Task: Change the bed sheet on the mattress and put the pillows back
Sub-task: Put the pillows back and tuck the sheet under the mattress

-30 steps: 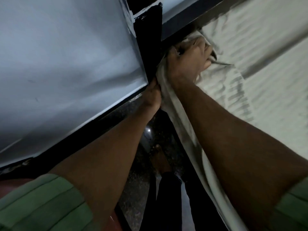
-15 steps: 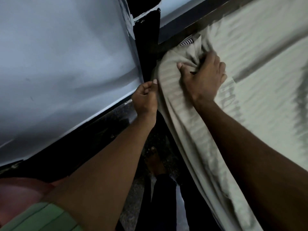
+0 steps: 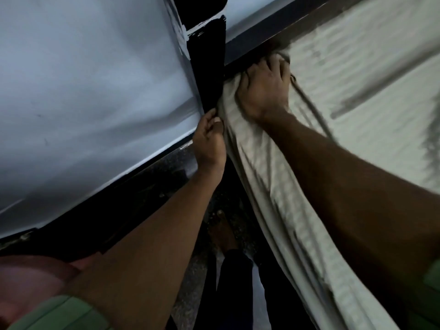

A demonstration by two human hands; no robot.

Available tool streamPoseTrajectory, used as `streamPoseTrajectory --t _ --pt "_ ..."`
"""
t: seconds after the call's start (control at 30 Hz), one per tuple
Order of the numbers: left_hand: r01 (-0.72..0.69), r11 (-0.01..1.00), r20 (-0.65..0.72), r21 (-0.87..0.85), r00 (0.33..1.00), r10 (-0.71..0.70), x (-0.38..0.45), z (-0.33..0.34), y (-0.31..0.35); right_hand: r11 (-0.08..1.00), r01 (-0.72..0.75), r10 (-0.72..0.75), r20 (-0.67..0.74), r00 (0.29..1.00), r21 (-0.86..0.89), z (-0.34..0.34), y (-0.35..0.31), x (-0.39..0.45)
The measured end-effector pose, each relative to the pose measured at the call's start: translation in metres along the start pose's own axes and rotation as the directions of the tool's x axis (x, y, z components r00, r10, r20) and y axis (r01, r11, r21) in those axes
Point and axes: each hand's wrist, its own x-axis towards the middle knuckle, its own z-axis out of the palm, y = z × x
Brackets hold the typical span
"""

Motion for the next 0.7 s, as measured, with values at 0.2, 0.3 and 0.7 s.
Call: streamPoseTrajectory --t 0.2,0.3,0.7 --pt "0.188 0.982 0.107 0.012 0.976 -0.188 0.008 -0.002 0.013 0.997 0.01 -0.009 -0.007 1.0 0.077 -0.007 0.0 -0.011" --pt "0.136 0.965 0.116 0.226 0.98 -0.165 0.015 -0.014 -0.002 0.972 -0.013 0.052 -0.161 0.986 0.233 -0.016 0.004 -0.077" --pt "0.369 0.775 0.054 0.513 0.887 -0.458 -0.066 -0.005 -0.137 0.913 -0.39 0.406 -0.169 0.898 0.121 -0.019 0.079 -0.234"
